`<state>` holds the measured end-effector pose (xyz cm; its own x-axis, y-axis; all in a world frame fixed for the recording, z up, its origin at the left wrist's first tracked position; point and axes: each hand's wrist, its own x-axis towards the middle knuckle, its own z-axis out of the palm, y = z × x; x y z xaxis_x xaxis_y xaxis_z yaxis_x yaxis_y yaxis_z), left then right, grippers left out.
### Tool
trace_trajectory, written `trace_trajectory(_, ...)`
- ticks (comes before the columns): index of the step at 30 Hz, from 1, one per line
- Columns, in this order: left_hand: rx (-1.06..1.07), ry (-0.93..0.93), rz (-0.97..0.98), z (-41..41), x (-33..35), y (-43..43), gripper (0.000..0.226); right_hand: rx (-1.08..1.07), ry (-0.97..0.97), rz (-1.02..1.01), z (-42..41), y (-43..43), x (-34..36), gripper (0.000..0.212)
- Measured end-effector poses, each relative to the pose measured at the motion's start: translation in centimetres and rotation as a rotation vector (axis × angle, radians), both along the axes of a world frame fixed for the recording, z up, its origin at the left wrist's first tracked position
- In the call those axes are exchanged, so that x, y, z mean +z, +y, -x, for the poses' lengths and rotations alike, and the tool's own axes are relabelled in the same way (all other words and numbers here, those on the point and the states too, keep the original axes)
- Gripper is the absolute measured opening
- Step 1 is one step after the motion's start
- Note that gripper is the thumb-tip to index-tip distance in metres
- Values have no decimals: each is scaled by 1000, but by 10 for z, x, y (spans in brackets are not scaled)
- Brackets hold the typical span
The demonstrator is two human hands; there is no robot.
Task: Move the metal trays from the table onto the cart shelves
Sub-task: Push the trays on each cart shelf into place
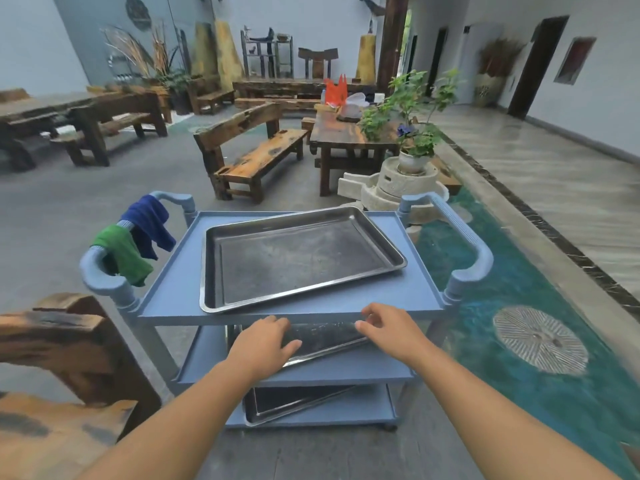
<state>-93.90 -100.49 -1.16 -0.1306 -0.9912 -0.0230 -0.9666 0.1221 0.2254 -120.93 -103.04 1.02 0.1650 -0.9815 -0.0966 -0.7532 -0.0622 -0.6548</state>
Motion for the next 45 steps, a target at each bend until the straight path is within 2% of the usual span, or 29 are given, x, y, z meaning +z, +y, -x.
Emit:
trace_trajectory(10, 79, 41, -15, -7, -1, -55, 66, 70, 49, -33, 4, -57, -13, 58)
trace_trajectory(17, 87, 3, -42, -33, -30, -119, 77, 149, 217, -52, -20, -128, -37, 77)
trace_trajectory(25, 126, -42, -219, -62, -72, -187, 105, 199, 515, 20, -33, -198, -76, 94)
trace_trajectory(34, 123, -93, -299, -71, -102, -197, 114, 364, 682, -57, -24, -260, -101, 115)
trace_trajectory(45, 128, -140, -259, -78, -109, -210, 107, 360, 670, -197, -23, -283, -111, 123)
